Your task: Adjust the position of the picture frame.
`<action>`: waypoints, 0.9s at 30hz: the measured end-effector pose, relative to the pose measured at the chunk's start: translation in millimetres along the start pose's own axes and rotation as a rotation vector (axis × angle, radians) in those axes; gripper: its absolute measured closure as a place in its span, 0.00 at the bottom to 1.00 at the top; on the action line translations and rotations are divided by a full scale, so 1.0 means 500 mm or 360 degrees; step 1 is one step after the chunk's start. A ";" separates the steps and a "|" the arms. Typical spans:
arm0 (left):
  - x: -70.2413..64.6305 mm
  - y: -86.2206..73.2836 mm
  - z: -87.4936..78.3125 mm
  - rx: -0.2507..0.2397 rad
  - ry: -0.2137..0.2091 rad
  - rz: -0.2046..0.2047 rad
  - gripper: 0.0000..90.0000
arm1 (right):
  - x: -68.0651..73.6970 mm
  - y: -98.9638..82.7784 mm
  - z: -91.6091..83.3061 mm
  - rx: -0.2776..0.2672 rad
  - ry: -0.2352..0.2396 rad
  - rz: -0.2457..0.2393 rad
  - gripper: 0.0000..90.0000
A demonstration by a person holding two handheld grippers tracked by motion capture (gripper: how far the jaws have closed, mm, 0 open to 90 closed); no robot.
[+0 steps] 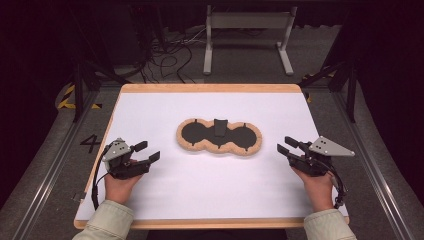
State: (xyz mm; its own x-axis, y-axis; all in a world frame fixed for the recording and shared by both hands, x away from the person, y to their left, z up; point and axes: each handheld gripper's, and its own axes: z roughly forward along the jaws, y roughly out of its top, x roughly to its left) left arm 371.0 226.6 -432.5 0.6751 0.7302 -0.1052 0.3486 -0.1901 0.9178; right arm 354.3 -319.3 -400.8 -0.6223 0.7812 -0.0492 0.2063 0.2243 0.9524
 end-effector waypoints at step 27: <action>-0.001 0.000 0.000 -0.0001 0.0017 -0.0015 0.36 | 0.000 0.010 0.009 0.0049 -0.0031 -0.0053 0.63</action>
State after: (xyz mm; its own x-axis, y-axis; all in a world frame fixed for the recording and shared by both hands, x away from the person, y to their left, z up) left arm 370.8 226.3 -432.5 0.6647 0.7390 -0.1098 0.3544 -0.1825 0.9171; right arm 358.7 -315.7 -397.4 -0.6143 0.7842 -0.0869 0.2091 0.2681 0.9404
